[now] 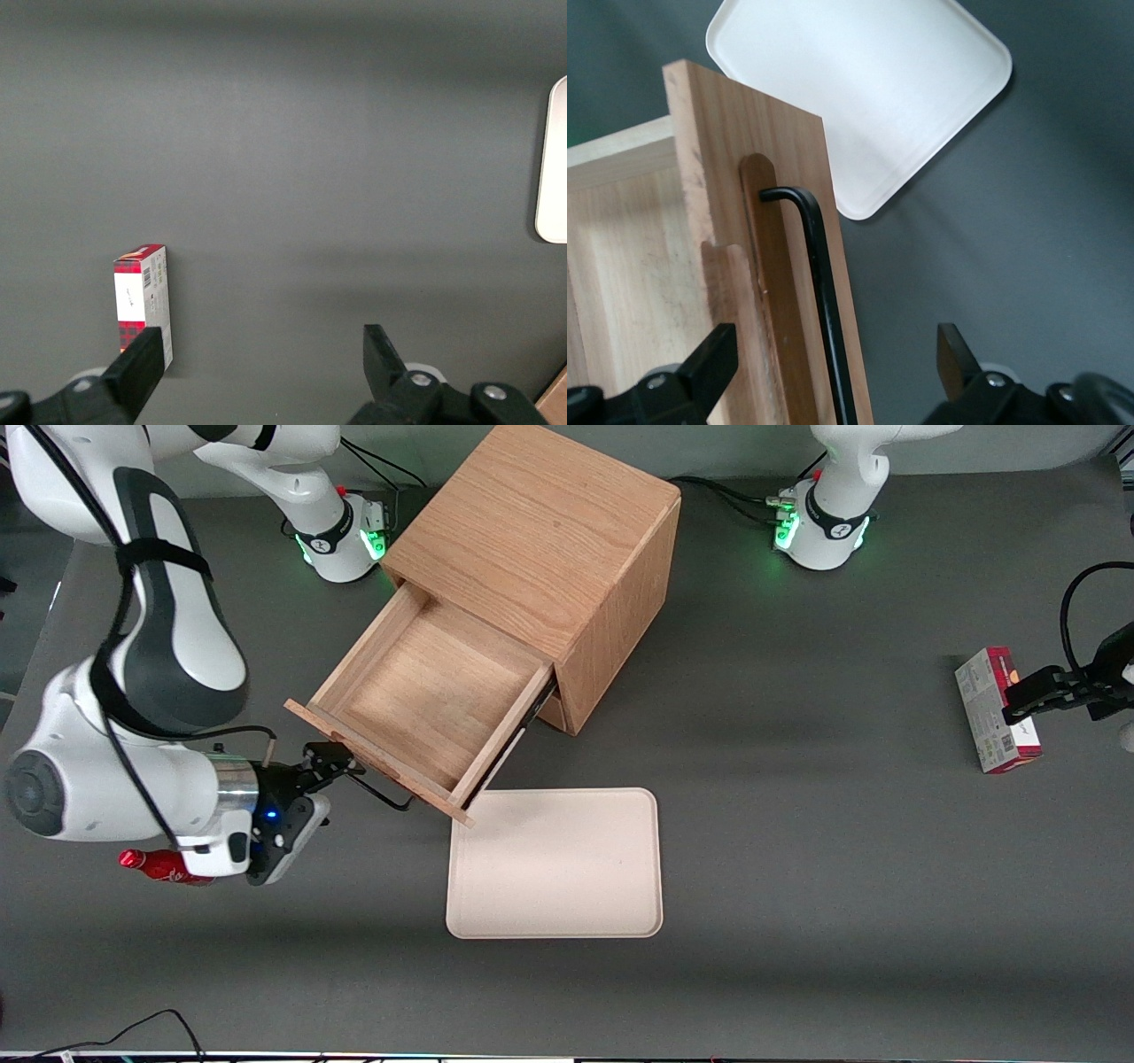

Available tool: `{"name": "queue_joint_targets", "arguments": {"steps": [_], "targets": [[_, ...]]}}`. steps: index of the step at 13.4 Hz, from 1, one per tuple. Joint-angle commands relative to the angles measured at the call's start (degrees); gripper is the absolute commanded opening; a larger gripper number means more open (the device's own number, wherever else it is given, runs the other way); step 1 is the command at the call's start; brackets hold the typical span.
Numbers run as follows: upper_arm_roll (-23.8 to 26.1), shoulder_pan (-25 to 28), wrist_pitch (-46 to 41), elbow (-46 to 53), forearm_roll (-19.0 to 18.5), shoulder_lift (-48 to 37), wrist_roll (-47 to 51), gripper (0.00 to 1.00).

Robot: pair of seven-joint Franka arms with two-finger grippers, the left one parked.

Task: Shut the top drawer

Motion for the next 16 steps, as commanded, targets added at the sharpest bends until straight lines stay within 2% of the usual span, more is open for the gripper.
{"name": "queue_joint_targets", "arguments": {"steps": [1, 7, 16], "targets": [[0.33, -0.32, 0.82, -1.27, -0.67, -0.70, 1.12, 1.00], [0.33, -0.85, 4.23, -6.71, -0.58, -0.34, 1.12, 1.00], [0.15, -0.94, 5.21, -6.98, 0.03, 1.15, 2.08, 1.00]]}}
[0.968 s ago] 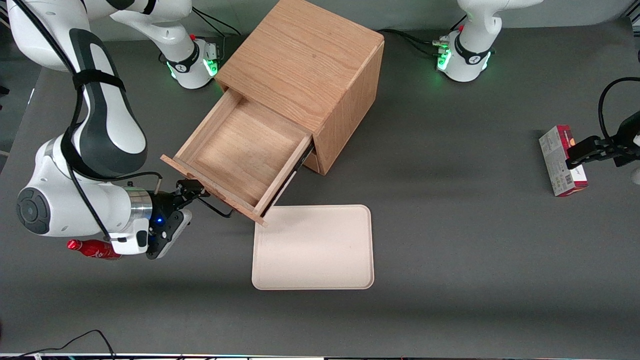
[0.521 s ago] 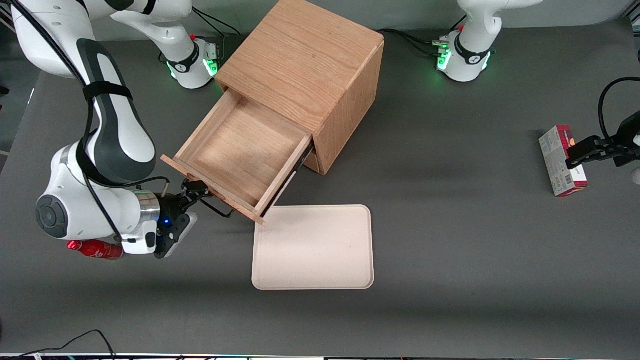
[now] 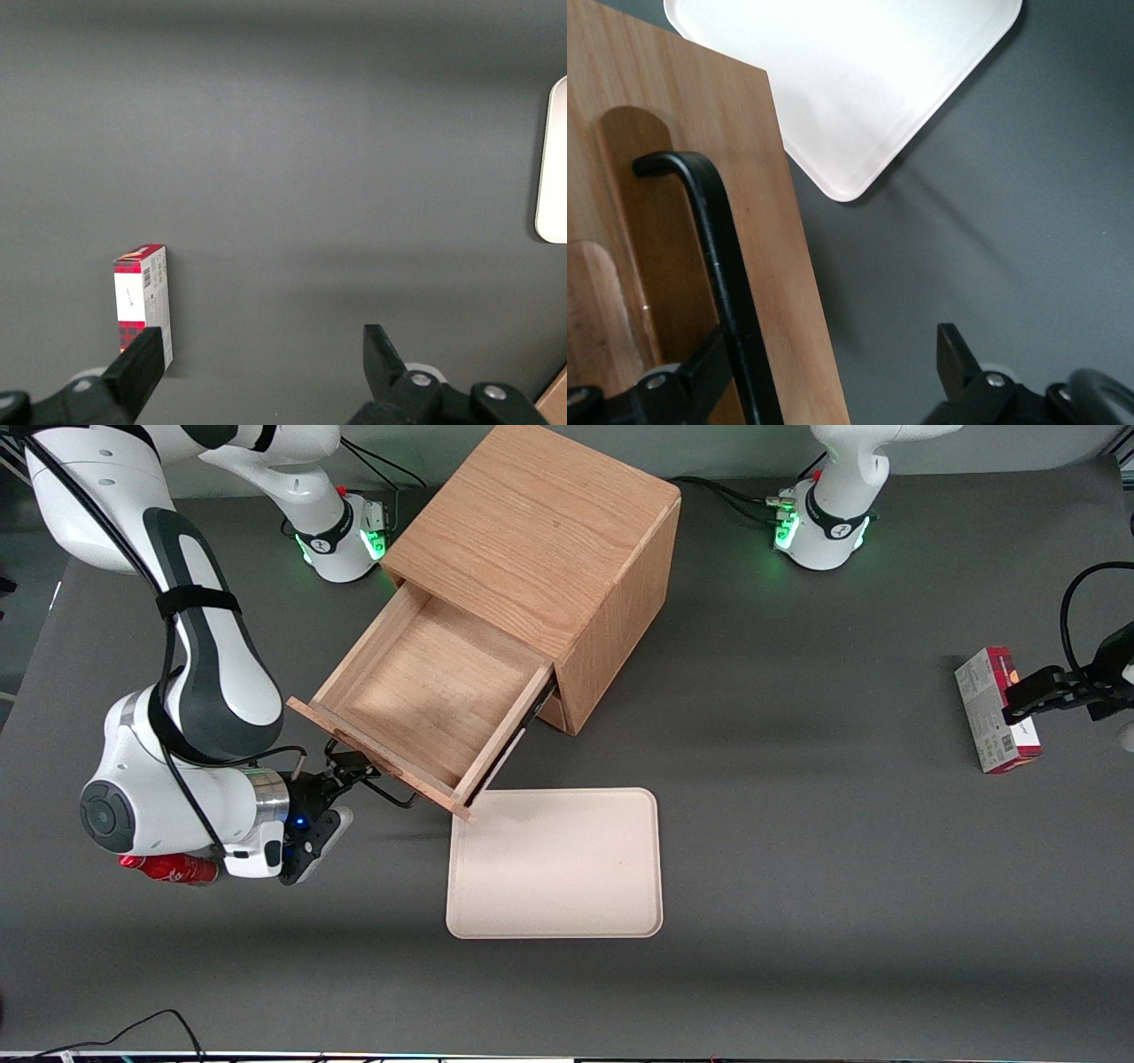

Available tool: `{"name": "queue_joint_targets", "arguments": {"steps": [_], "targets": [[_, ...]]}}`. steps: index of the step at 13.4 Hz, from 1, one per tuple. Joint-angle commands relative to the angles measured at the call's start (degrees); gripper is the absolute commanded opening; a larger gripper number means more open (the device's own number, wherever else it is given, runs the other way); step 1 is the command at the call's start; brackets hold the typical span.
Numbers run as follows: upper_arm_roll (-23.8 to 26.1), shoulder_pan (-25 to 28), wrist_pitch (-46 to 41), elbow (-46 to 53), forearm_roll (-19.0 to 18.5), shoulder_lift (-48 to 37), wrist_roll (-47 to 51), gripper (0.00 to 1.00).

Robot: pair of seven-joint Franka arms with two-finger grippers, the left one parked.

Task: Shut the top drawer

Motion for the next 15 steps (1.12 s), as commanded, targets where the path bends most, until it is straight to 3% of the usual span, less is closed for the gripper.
{"name": "queue_joint_targets", "arguments": {"steps": [1, 6, 15], "targets": [[0.30, -0.06, 0.80, -0.28, 0.26, 0.18, 2.33, 1.00], [0.74, 0.47, 1.41, -4.49, 2.10, -2.79, 6.80, 1.00], [7.95, -0.14, 6.25, -20.40, 3.51, -14.84, 15.95, 1.00]]}}
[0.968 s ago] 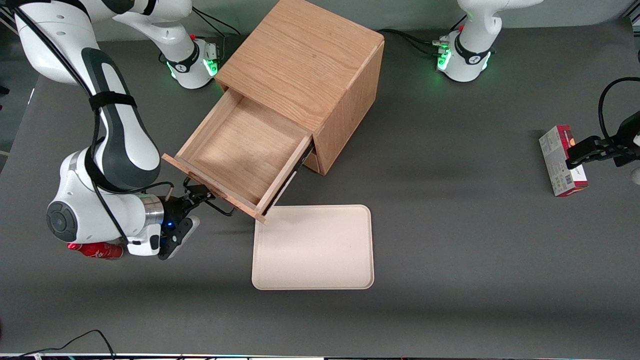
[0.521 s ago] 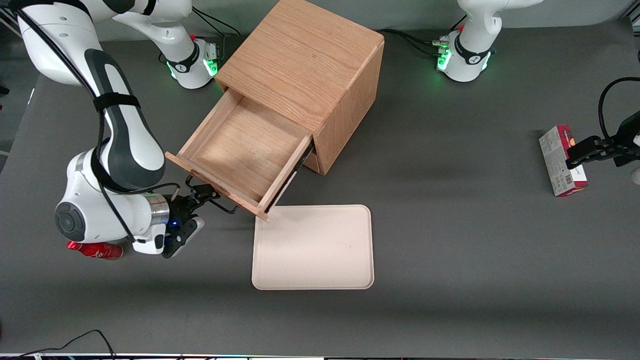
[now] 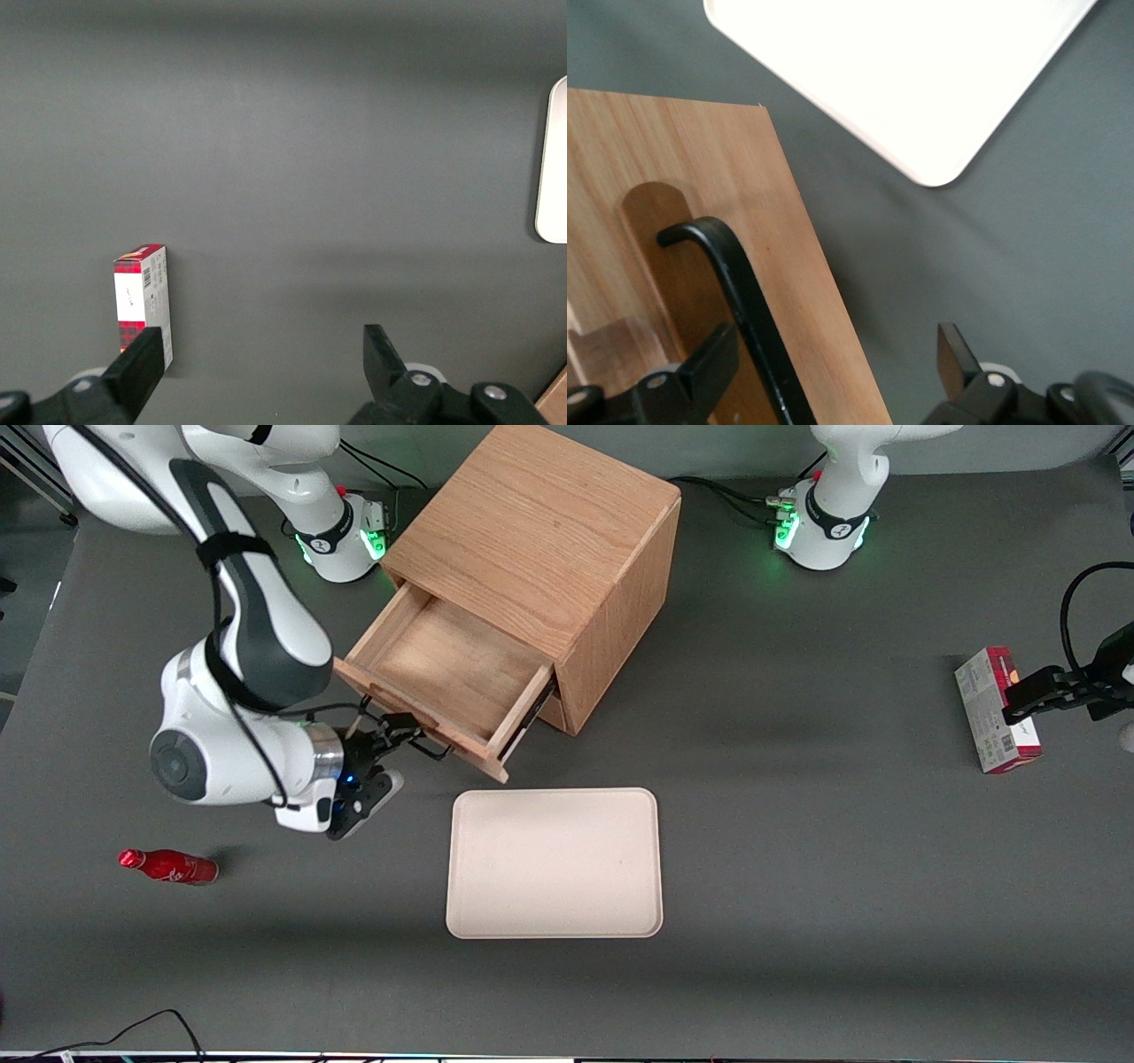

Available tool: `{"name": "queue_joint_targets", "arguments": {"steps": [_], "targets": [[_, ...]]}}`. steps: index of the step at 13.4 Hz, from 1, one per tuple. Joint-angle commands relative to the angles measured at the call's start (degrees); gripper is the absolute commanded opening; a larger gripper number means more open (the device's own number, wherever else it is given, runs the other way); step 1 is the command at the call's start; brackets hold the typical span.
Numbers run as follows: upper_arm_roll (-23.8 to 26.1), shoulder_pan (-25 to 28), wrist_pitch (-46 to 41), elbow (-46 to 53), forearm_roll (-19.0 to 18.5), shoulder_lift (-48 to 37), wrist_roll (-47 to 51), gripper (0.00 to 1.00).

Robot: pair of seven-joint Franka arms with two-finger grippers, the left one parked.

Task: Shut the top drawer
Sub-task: 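Push the drawer front with the right gripper into the cabinet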

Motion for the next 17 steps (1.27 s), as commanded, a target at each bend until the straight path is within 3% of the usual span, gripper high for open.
{"name": "queue_joint_targets", "arguments": {"steps": [1, 12, 17], "targets": [[0.52, -0.51, 2.22, -8.42, 1.82, -6.47, 1.25, 1.00], [2.72, -0.51, 6.18, -22.32, 9.28, -16.23, 1.42, 1.00], [6.05, -0.60, 6.79, -24.61, 9.64, -18.69, 6.42, 1.00]]}}
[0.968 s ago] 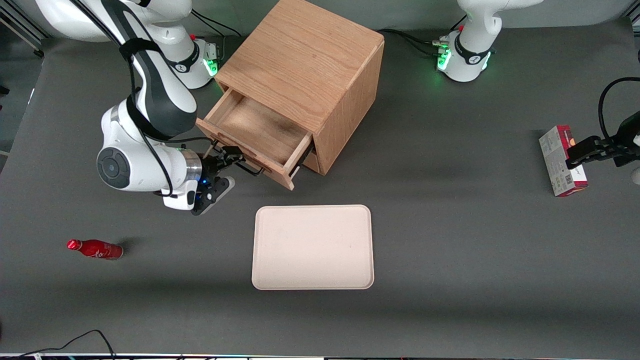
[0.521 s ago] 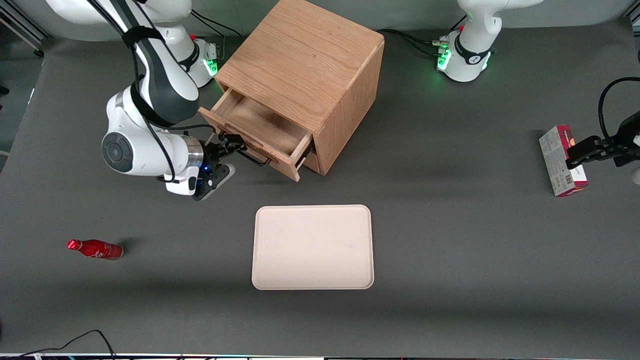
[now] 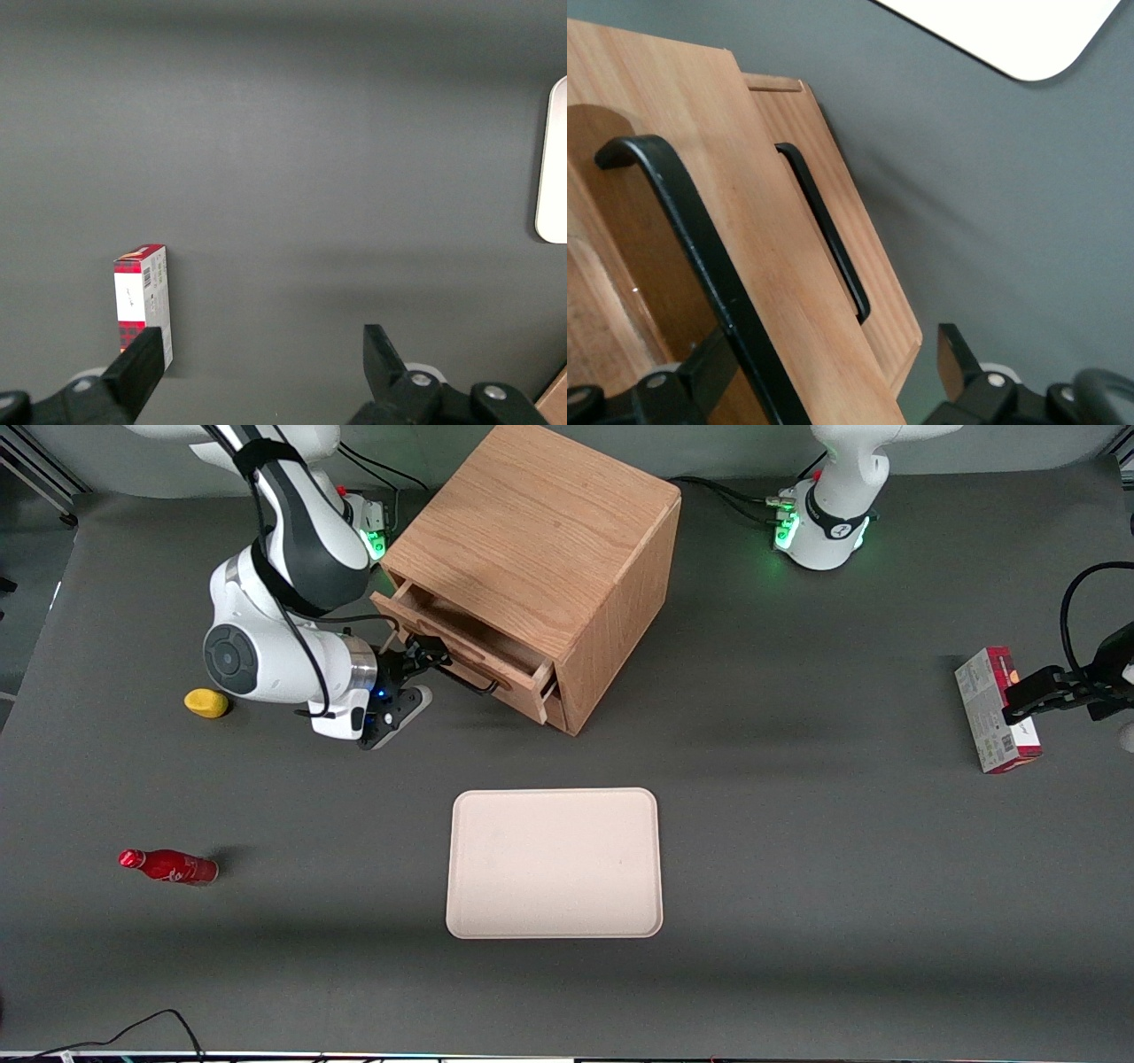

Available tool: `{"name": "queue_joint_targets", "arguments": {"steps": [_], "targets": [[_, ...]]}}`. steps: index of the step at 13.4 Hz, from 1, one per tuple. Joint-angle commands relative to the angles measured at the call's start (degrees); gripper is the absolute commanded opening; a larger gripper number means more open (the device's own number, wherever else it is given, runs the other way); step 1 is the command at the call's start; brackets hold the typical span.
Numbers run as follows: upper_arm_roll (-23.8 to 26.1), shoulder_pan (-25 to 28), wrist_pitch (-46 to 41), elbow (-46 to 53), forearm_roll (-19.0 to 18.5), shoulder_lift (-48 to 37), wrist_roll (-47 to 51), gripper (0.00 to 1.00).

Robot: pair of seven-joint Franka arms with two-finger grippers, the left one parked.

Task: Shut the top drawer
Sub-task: 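Push the drawer front with the right gripper into the cabinet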

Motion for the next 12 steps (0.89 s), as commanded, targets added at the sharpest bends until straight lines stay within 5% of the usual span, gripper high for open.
{"name": "queue_joint_targets", "arguments": {"steps": [1, 12], "targets": [[2.31, -0.21, 1.32, -3.17, 2.79, -3.39, 2.85, 1.00], [3.54, -0.30, 1.59, -2.84, 4.65, -4.45, 3.90, 1.00]]}}
